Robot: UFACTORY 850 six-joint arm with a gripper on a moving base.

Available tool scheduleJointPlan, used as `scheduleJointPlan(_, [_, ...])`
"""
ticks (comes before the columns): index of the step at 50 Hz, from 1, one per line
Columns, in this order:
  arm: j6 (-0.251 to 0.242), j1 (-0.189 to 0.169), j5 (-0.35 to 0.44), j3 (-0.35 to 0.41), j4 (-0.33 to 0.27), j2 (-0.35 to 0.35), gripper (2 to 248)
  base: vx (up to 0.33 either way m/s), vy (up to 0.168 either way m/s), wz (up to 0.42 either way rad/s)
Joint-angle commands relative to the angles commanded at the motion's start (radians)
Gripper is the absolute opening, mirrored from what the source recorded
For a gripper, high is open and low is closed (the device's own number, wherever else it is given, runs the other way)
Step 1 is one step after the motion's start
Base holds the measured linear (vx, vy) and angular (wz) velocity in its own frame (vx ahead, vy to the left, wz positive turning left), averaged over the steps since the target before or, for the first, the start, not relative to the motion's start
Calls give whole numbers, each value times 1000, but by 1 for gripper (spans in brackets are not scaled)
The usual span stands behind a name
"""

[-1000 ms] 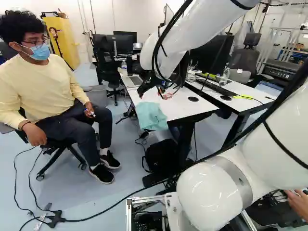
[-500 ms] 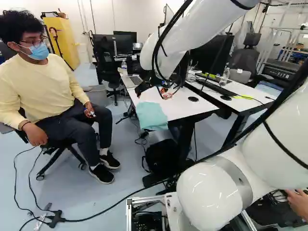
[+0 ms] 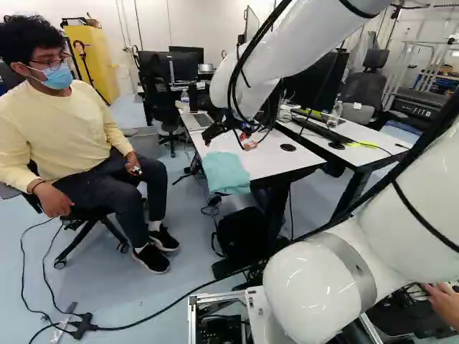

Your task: Clean the table with the green towel

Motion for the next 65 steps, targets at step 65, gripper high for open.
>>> scheduleJointPlan(65, [0, -101, 469, 245, 0, 17, 247, 0, 0, 0])
